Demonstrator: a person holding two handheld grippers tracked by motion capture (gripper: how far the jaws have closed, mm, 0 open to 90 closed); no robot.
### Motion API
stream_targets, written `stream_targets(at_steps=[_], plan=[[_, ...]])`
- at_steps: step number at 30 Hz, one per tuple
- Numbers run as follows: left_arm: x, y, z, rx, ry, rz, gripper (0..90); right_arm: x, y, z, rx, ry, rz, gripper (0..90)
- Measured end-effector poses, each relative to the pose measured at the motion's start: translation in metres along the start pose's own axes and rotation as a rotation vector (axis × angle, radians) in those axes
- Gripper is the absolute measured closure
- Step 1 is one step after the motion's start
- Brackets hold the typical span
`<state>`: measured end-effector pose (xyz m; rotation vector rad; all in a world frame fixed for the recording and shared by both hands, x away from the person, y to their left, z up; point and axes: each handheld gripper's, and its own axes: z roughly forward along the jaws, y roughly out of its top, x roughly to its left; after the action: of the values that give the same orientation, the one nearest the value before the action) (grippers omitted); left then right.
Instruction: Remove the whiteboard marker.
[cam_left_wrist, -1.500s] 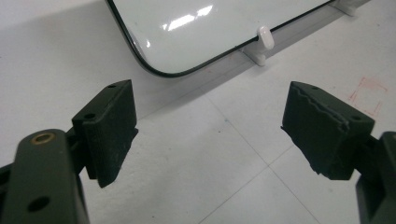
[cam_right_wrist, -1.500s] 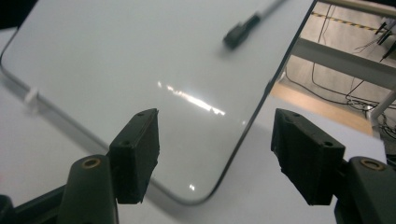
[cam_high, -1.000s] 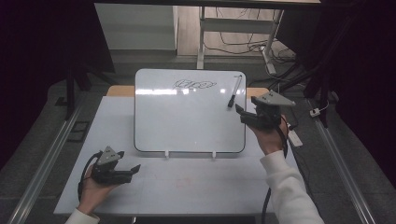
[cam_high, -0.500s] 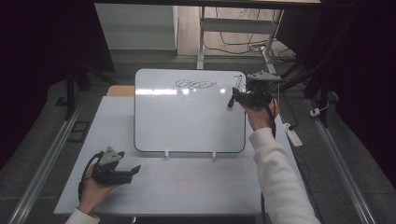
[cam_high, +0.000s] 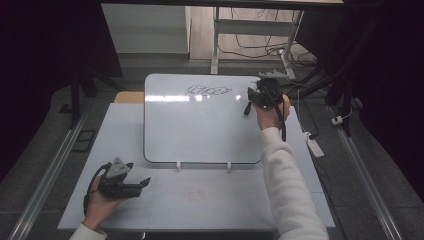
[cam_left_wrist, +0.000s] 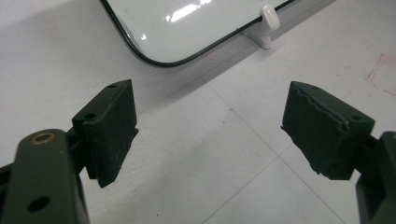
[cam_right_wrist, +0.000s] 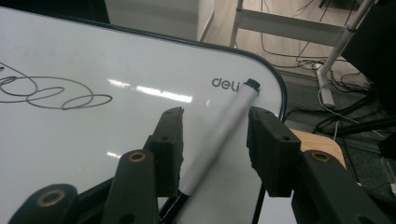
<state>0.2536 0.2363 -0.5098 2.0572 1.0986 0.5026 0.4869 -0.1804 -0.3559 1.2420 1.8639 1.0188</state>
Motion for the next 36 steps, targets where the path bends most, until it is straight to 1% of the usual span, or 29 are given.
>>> stream_targets(at_steps=[2, 3, 9, 13, 15, 16, 17, 18, 19, 22, 23, 24, 25, 31, 36], plan=[[0.000, 0.000, 0.000, 0.001, 0.000, 0.002, 18.9, 0.001, 0.000, 0.001, 0.001, -0.007, 0.000, 56.7], [0.000, 0.000, 0.000, 0.001, 0.000, 0.003, 18.8, 0.002, -0.001, 0.003, -0.001, -0.017, 0.003, 59.4], [0.001, -0.001, 0.000, 0.003, 0.001, 0.003, 18.9, 0.004, 0.001, 0.007, -0.014, -0.033, 0.014, 64.7], [0.001, -0.001, 0.000, 0.002, 0.002, 0.003, 18.9, 0.005, 0.002, 0.010, -0.010, -0.045, 0.025, 65.8], [0.002, -0.001, 0.000, 0.000, 0.003, 0.002, 18.9, 0.006, 0.002, 0.012, -0.006, -0.047, 0.029, 67.4], [0.002, -0.002, 0.000, 0.000, 0.002, 0.002, 18.9, 0.008, 0.001, 0.014, -0.004, -0.056, 0.032, 69.8], [0.002, -0.002, 0.000, 0.000, 0.003, 0.001, 18.9, 0.008, 0.001, 0.015, -0.004, -0.060, 0.035, 70.3], [0.002, -0.002, 0.000, 0.000, 0.005, -0.001, 18.9, 0.008, 0.001, 0.015, -0.004, -0.060, 0.035, 70.3], [0.002, -0.002, 0.000, -0.001, 0.005, -0.001, 18.9, 0.009, 0.001, 0.016, -0.009, -0.056, 0.048, 72.1], [0.003, -0.003, -0.001, -0.002, 0.004, -0.002, 18.9, 0.011, 0.001, 0.017, -0.012, -0.050, 0.055, 73.6], [0.003, -0.003, -0.001, -0.002, 0.004, -0.003, 18.9, 0.012, 0.002, 0.018, -0.008, -0.052, 0.065, 74.2], [0.003, -0.003, -0.001, -0.001, 0.006, -0.004, 18.9, 0.013, 0.004, 0.020, -0.003, -0.046, 0.107, 76.1], [0.003, -0.003, -0.001, 0.000, 0.005, -0.005, 18.9, 0.013, 0.005, 0.021, -0.001, -0.040, 0.120, 76.9], [0.004, -0.004, -0.002, -0.005, 0.003, -0.006, 19.0, 0.021, 0.006, 0.022, -0.011, -0.024, 0.124, 80.2], [0.004, -0.005, -0.002, -0.006, 0.004, -0.007, 19.0, 0.022, 0.007, 0.021, -0.018, -0.019, 0.120, 80.6]])
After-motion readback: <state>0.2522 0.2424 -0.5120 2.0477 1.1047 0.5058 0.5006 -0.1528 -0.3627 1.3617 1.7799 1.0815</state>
